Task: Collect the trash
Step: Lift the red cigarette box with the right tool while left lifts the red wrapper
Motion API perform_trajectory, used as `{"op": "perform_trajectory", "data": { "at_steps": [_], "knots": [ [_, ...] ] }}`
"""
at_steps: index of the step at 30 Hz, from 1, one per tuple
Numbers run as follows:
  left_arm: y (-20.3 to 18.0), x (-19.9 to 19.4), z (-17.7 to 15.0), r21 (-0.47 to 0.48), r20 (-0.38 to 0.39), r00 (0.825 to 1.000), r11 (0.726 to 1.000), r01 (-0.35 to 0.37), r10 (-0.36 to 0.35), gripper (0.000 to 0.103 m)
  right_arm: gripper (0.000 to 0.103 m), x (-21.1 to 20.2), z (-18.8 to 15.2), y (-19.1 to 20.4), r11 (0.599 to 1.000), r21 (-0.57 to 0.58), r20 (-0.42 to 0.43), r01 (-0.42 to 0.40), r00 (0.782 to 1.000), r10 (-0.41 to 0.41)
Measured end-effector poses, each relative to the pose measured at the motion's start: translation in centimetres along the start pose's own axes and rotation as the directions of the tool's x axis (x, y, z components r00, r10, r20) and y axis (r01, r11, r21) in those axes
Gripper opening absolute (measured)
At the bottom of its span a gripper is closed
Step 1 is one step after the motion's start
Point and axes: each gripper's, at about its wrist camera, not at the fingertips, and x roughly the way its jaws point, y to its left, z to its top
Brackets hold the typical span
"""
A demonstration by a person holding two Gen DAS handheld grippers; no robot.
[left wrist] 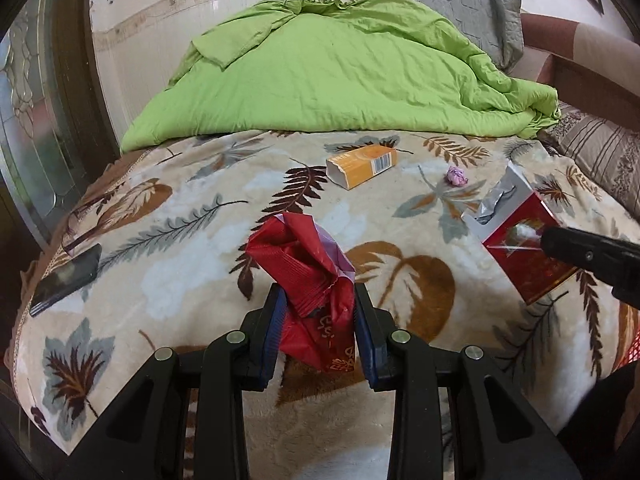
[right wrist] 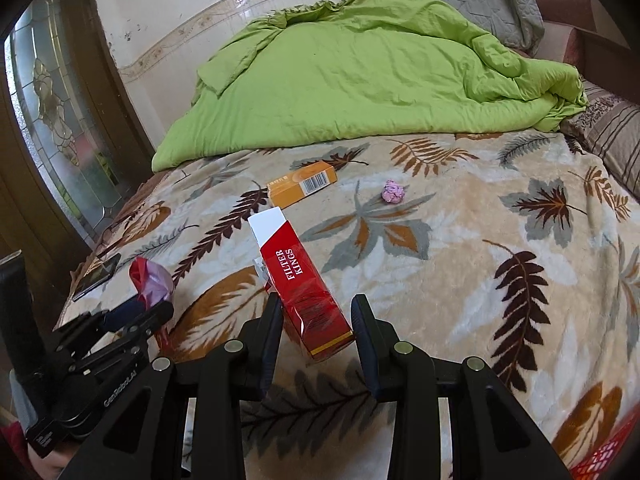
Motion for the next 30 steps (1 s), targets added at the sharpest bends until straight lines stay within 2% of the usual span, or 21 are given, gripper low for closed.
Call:
{"op": "perform_trajectory", "data": {
  "at_steps": [23, 26, 30],
  "knots": [
    [0.1, 0.7, -0.2, -0.003, -0.015, 1.0, 1.0, 0.011, -0.011, 0.032, 0.038, 1.0, 0.0, 0.5, 1.0, -0.023, -0.013, 0.018, 1.0, -0.019],
    [-0.1, 0.8, -0.2, -0.005, -0.01, 0.999, 0.999, 0.037, -0.037, 0.032, 0.038, 1.0, 0.0, 0.5, 1.0, -0.021, -0.014, 0.017, 1.0, -0.017],
    [-0.8, 0.1, -0.2, -0.005, -0.007, 0.991, 0.991, 0.132, -0.133, 0.032, 0.038, 0.4, 0.1, -0.1, 1.0, 0.009, -0.007, 0.01, 1.0, -0.01]
  ]
}}
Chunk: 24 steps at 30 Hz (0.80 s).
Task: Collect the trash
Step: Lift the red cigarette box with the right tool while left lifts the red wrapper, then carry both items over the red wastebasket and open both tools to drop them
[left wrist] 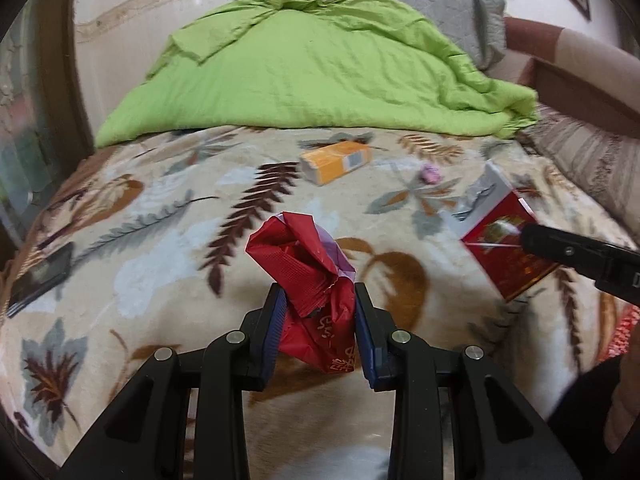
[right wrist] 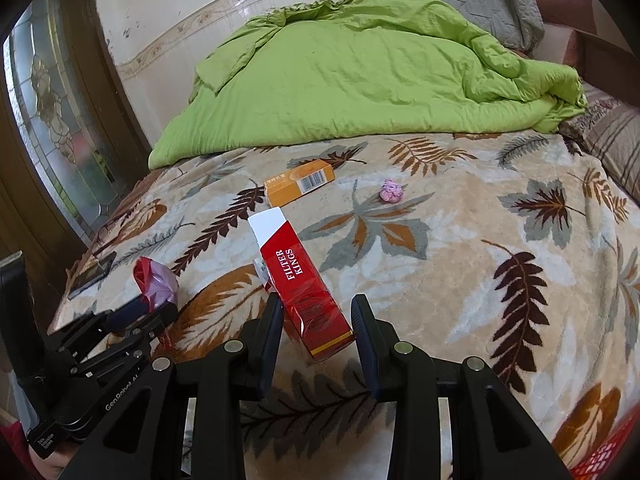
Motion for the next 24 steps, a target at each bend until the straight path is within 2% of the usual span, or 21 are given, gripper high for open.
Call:
{"op": "perform_trajectory", "data": {
  "at_steps": [4, 6, 9, 16, 19, 22, 24],
  "knots": [
    [-1.4, -1.1, 0.3, 0.012, 0.005, 0.995, 0.994, 0.104, -0.104, 0.032, 0.038, -1.7, -0.6, -1.2, 0.996, 0.075, -0.007, -0.039, 0.999, 0.04],
    [-2.4, -1.8, 0.7, 0.018, -0.003, 0.983, 0.983, 0.182, -0.182, 0.032, 0.038, -3.3, -0.9, -1.6, 0.996, 0.083, 0.008, -0.041, 0.999, 0.041],
    [-4.4, -2.8, 1.1, 0.037, -0.014, 0.966, 0.965, 0.259, -0.259, 0.032, 0.038, -6.4, -1.5, -3.2, 0.995, 0.097, 0.038, -0.008, 0.999, 0.005],
    [-11.2, -5.0, 2.9, 0.13, -0.039, 0.911, 0.902, 0.412, -0.411, 0.032, 0.038, -14.5, -3.8, -10.8, 0.952, 0.282, 0.084, 0.116, 0.986, -0.145],
    [-15.5, -6.0, 3.7, 0.199, -0.059, 0.877, 0.855, 0.479, -0.477, 0.032, 0.038, -18.2, -5.1, -13.6, 0.92, 0.348, 0.093, 0.181, 0.97, -0.226],
    [-20.2, -6.8, 4.0, 0.247, -0.111, 0.825, 0.789, 0.562, -0.553, 0.032, 0.038, -22.0, -6.7, -16.5, 0.879, 0.406, 0.081, 0.249, 0.949, -0.306],
    [-23.6, -7.4, 3.7, 0.281, -0.161, 0.786, 0.735, 0.617, -0.597, 0.033, 0.038, -24.1, -7.8, -18.0, 0.853, 0.436, 0.065, 0.286, 0.936, -0.347]
  ]
}}
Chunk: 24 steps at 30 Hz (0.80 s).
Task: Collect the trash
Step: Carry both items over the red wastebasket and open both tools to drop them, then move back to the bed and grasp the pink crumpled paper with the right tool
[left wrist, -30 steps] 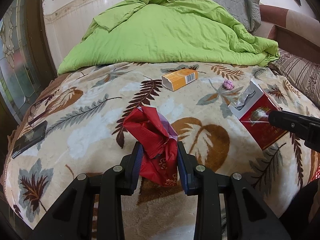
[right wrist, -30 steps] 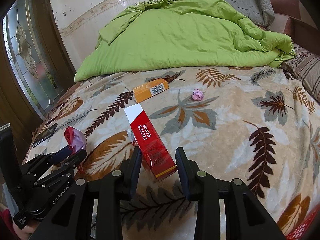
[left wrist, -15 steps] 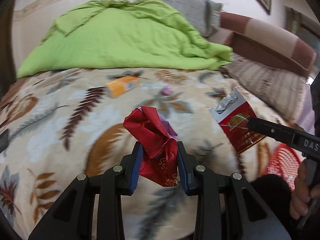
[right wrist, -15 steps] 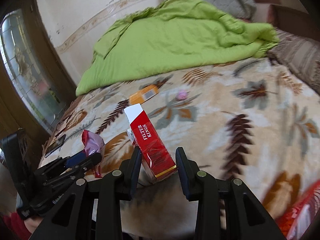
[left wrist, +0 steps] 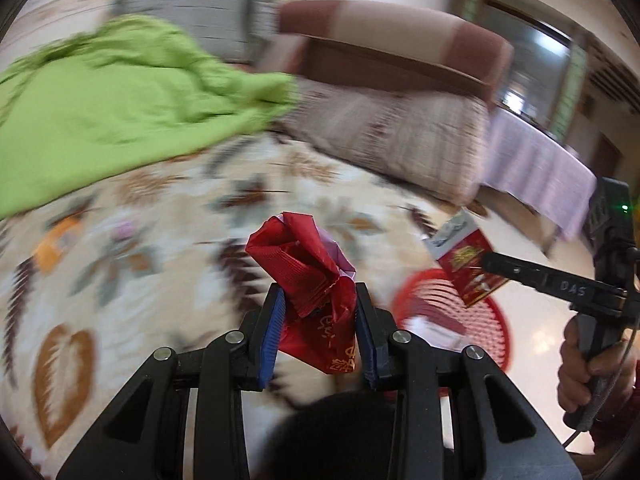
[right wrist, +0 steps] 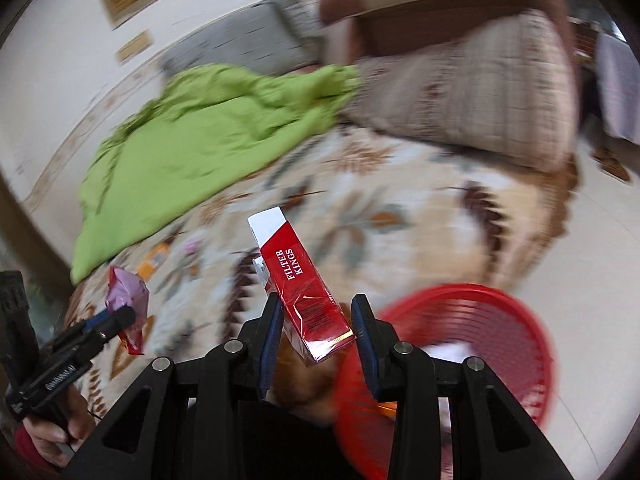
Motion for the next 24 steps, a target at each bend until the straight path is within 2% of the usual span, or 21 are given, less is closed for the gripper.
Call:
{"op": "perform_trajectory", "data": {
  "at_steps": [4, 10, 12, 13, 14, 16, 19, 24],
  "knots": [
    [-4.6, 2.9, 0.7, 0.062, -0.071, 0.992, 0.992, 0.105, -0.101, 0.033, 0.038, -2.8, -0.6, -4.1, 0.995, 0.057, 0.014, 0.082, 0.996, -0.083],
    [-9.4, 6.3, 0.8, 0.098, -0.148, 0.97, 0.973, 0.207, -0.192, 0.034, 0.04, -4.1, -1.8, -8.4, 0.978, 0.145, -0.008, 0.147, 0.989, -0.148],
    [-10.2, 7.3, 0.6, 0.102, -0.183, 0.958, 0.965, 0.24, -0.219, 0.041, 0.04, -4.0, -1.8, -9.4, 0.972, 0.163, -0.019, 0.172, 0.985, -0.171],
    [-10.6, 7.7, 0.4, 0.105, -0.197, 0.955, 0.964, 0.246, -0.223, 0.048, 0.042, -3.9, -1.8, -9.6, 0.969, 0.17, -0.022, 0.178, 0.984, -0.177],
    [-10.9, 8.0, 0.2, 0.105, -0.206, 0.954, 0.964, 0.244, -0.219, 0.056, 0.047, -3.9, -1.8, -10.0, 0.967, 0.179, -0.029, 0.181, 0.983, -0.179],
    [-10.8, 8.1, -0.1, 0.097, -0.203, 0.955, 0.966, 0.238, -0.215, 0.058, 0.053, -3.9, -1.9, -10.4, 0.964, 0.195, -0.029, 0.182, 0.983, -0.179],
    [-9.5, 7.7, -0.1, 0.075, -0.198, 0.96, 0.973, 0.217, -0.199, 0.058, 0.053, -4.3, -1.9, -10.3, 0.964, 0.188, -0.01, 0.187, 0.982, -0.189],
    [-5.0, 5.3, 0.1, 0.027, -0.14, 0.983, 0.992, 0.126, -0.121, 0.059, 0.053, -3.6, -1.4, -9.1, 0.973, 0.169, 0.006, 0.157, 0.987, -0.16]
  ]
}}
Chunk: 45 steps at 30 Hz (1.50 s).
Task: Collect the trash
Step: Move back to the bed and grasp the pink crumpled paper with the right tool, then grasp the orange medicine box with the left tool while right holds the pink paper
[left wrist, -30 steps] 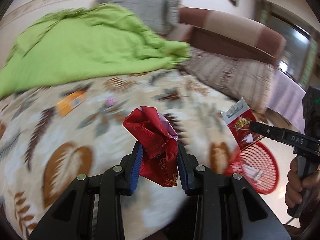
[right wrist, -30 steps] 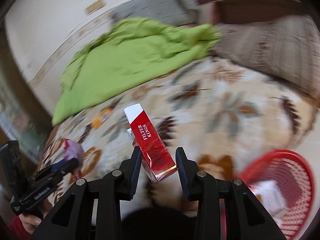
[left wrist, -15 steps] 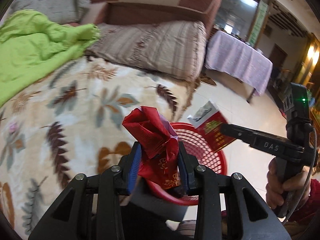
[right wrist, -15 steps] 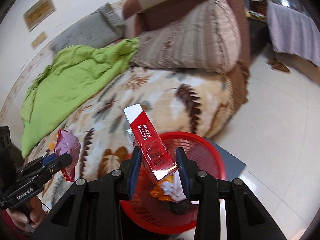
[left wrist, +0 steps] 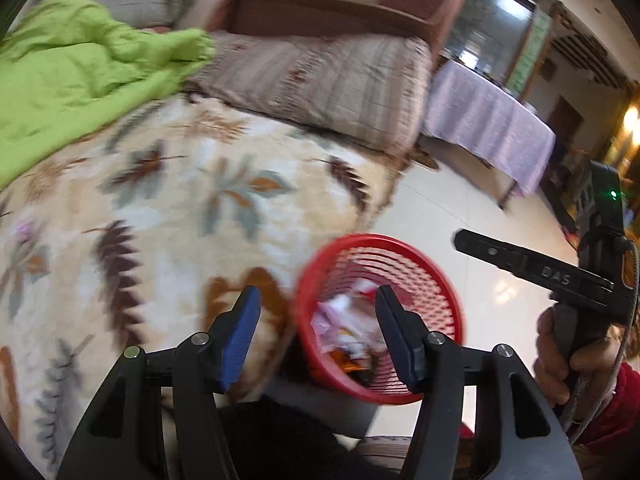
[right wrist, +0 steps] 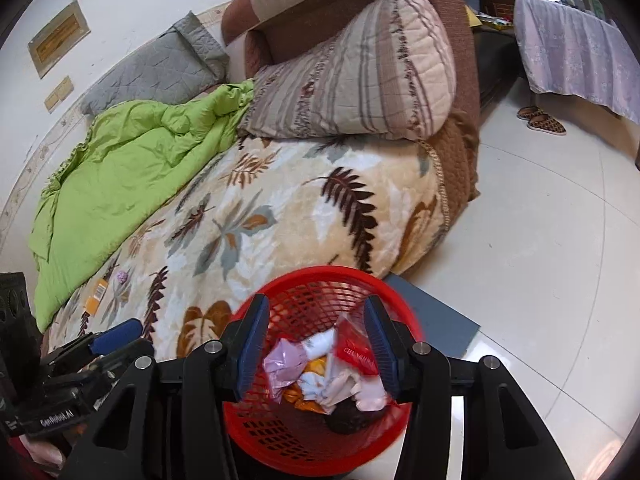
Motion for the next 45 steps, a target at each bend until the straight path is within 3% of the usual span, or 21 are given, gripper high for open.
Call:
{"op": "perform_trajectory", "data": {
  "at_steps": [6, 9, 13, 17, 20, 25, 26, 28, 30, 35, 38, 41, 45],
  "knots": [
    [7.2, -4.6, -1.5, -0.143, 0.072, 0.985, 0.979, -0.143, 0.155, 0.064, 0.053, 1.8, 0.1, 4.4, 0.994, -0.069, -0.027, -0.086, 0.996, 0.084],
    [11.2, -6.9, -2.5, -0.215, 0.09, 0.961, 0.947, -0.237, 0.261, 0.064, 0.053, 3.2, -0.2, 7.9, 0.982, -0.123, -0.058, -0.145, 0.989, 0.139],
    [16.2, -9.6, -4.0, -0.282, 0.1, 0.902, 0.882, -0.378, 0.419, 0.065, 0.053, 5.5, -1.0, 13.4, 0.951, -0.207, -0.13, -0.23, 0.97, 0.206],
    [22.0, -12.1, -6.0, -0.372, 0.092, 0.821, 0.784, -0.497, 0.564, 0.066, 0.053, 8.0, -1.7, 19.5, 0.91, -0.286, -0.193, -0.3, 0.948, 0.252],
    [26.2, -13.4, -7.8, -0.461, 0.062, 0.795, 0.724, -0.514, 0.604, 0.066, 0.053, 10.3, -1.8, 24.0, 0.88, -0.319, -0.235, -0.352, 0.929, 0.287],
    [31.1, -14.7, -10.1, -0.536, 0.034, 0.76, 0.654, -0.535, 0.649, 0.066, 0.053, 15.0, -1.6, 31.7, 0.842, -0.382, -0.267, -0.381, 0.918, 0.294],
    [31.5, -14.7, -10.3, -0.542, 0.029, 0.76, 0.65, -0.533, 0.649, 0.066, 0.053, 16.3, -1.5, 33.1, 0.84, -0.378, -0.283, -0.388, 0.913, 0.295],
    [32.6, -14.8, -10.6, -0.572, 0.022, 0.781, 0.648, -0.502, 0.624, 0.066, 0.053, 19.6, -1.2, 36.1, 0.835, -0.364, -0.32, -0.414, 0.897, 0.306],
    [33.0, -14.7, -10.5, -0.587, 0.034, 0.8, 0.66, -0.469, 0.599, 0.066, 0.053, 22.7, -1.0, 38.5, 0.839, -0.371, -0.332, -0.398, 0.9, 0.28],
    [32.9, -14.4, -9.9, -0.568, 0.043, 0.814, 0.684, -0.457, 0.579, 0.066, 0.053, 30.6, -0.7, 42.5, 0.862, -0.366, -0.366, -0.352, 0.906, 0.214],
    [33.3, -14.1, -9.5, -0.559, 0.041, 0.811, 0.686, -0.465, 0.583, 0.067, 0.051, 33.8, -1.1, 43.5, 0.864, -0.382, -0.387, -0.328, 0.906, 0.173],
    [33.9, -13.9, -8.9, -0.558, 0.035, 0.803, 0.678, -0.478, 0.595, 0.07, 0.029, 35.4, -1.8, 43.7, 0.862, -0.384, -0.413, -0.331, 0.897, 0.16],
    [35.5, -13.9, -7.6, -0.562, 0.035, 0.8, 0.673, -0.48, 0.599, 0.07, 0.026, 33.8, -2.0, 42.9, 0.87, -0.362, -0.373, -0.335, 0.907, 0.194]
  ]
}}
